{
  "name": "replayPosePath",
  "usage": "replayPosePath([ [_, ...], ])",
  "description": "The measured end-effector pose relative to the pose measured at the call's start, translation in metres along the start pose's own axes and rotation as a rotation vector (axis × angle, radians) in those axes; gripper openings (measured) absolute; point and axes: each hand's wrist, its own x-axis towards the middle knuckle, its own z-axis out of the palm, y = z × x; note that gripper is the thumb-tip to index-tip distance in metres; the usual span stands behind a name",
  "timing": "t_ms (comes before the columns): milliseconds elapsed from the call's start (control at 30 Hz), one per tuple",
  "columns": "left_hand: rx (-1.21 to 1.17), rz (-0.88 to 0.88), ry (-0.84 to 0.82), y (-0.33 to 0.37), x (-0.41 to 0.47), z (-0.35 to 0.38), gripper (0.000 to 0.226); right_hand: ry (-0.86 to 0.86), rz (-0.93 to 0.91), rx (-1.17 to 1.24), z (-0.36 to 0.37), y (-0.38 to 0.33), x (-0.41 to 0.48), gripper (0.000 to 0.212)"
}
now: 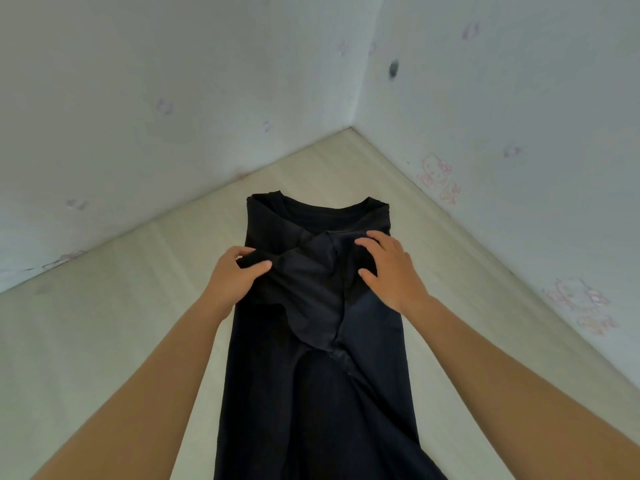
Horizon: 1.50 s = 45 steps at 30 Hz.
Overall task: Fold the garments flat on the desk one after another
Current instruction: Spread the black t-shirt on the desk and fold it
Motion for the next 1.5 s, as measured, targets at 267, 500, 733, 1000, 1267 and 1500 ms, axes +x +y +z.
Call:
replayPosePath([
  [267,-0.190,-0.057,0.399,-0.015,-0.040,0.004,0.053,-0.057,-0.048,0.367,0.017,-0.048,-0.036,0.017],
  [500,-0.208,0.044,0.043,-0.024,-0.062,0.000,0.013,-0.084,-0.103,0.399,0.023,-0.098,-0.001,0.032],
  [733,-0.367,0.108,-0.226,-0.032,-0.049,-0.013,0.061,-0.288,-0.090,0.139,0.019,-0.109,0.043,0.038],
  [1000,0.215,0.374,-0.209,-0.032,-0.048,-0.001,0.027,-0.223,-0.021,-0.170,0.016,-0.104,0.053,0.027],
  [1267,0.364,0.131,-0.068,-0.048,-0.054,-0.029,0.033,-0.102,0.027,0.230,0.017,-0.073,0.041,0.040],
  [1500,0.475,0.489,0.204,-0.029,-0.044,0.008,0.071,0.113,0.141,0.318,0.021,-0.060,-0.014,0.036],
])
